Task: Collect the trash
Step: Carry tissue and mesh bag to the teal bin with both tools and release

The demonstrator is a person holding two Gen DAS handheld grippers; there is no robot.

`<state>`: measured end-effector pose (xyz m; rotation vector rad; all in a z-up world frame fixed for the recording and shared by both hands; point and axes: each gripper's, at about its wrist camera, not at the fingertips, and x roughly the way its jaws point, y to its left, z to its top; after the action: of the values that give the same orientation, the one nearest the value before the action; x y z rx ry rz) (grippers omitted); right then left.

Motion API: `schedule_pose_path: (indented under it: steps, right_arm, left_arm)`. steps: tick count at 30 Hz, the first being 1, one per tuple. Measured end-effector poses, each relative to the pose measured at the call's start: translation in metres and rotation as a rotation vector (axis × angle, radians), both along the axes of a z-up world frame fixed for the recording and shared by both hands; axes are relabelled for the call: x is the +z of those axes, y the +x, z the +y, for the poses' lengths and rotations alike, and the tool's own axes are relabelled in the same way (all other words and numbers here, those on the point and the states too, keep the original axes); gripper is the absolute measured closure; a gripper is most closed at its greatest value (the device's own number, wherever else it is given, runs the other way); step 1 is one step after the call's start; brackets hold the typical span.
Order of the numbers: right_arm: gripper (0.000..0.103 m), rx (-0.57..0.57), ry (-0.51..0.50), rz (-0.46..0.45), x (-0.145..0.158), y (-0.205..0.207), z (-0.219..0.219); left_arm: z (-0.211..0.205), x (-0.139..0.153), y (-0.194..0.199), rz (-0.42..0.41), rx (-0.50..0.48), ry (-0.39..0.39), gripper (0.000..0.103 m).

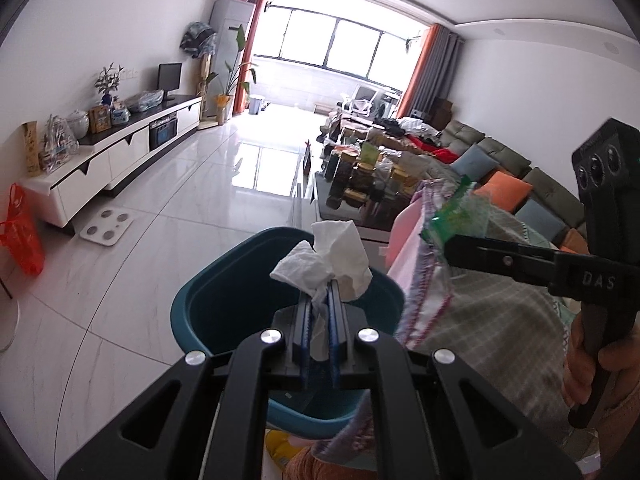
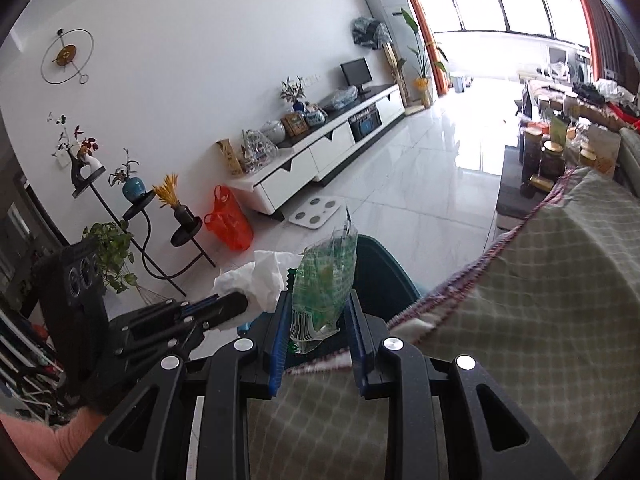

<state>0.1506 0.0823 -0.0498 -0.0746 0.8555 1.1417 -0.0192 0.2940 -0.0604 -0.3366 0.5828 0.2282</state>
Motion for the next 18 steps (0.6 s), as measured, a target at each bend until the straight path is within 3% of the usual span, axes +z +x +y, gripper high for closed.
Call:
schedule_pose_path:
  steps: [6,12,15,18]
  right_arm:
    - [0.074,-0.009,-0.06,0.062,-0.018,0.014,0.024]
    - [0.066,-0.028,-0.11,0.11,-0.032,0.022,0.036]
    - [0.064,-0.033,-0.127,0.129,-0.035,0.025,0.04]
    - [0.055,-0.037,-0.135,0.126,-0.035,0.025,0.042]
  left_arm:
    - [0.01,-0.015,0.009,0.048,0.015,-0.014,0.094]
    - [0.019,-0.031,0.019,0.087,0.023,-0.034,0.093]
    - [0.022,-0.036,0.022,0.102,0.026,-0.048,0.089]
    - [0.024,-0.04,0.024,0.11,0.031,-0.062,0.073]
